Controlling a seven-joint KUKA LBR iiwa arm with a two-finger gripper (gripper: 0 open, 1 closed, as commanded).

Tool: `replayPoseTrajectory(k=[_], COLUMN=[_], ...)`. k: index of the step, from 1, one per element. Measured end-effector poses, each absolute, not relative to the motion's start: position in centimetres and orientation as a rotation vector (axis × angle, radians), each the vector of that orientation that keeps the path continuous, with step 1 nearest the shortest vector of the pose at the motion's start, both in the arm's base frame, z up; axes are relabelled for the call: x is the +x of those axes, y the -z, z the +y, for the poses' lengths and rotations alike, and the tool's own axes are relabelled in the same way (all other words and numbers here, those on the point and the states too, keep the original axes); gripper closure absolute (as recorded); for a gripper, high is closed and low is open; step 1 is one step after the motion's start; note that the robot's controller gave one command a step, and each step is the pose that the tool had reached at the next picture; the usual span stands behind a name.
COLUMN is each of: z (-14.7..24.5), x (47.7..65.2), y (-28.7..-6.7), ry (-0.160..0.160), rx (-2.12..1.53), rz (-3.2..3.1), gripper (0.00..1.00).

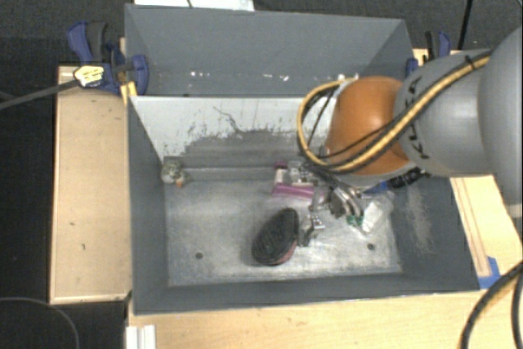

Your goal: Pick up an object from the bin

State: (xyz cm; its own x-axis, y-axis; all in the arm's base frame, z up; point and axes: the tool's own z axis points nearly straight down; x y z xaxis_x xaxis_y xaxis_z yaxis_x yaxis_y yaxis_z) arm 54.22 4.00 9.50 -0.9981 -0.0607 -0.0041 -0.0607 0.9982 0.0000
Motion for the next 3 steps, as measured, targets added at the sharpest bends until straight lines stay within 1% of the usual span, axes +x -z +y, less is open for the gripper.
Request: replayPoseTrajectory(k=[1,2,3], z=[9.8,9.8,8.9], x=[49.5,49.8,51.0], y=[-7.4,-7.6,-22.7], ry=[-0.001,-0.001,0.001], rx=[-0.727,-0.722,-0.663], rz=[3.040,3.032,3.058], gripper=[0.00,1.00,1.00])
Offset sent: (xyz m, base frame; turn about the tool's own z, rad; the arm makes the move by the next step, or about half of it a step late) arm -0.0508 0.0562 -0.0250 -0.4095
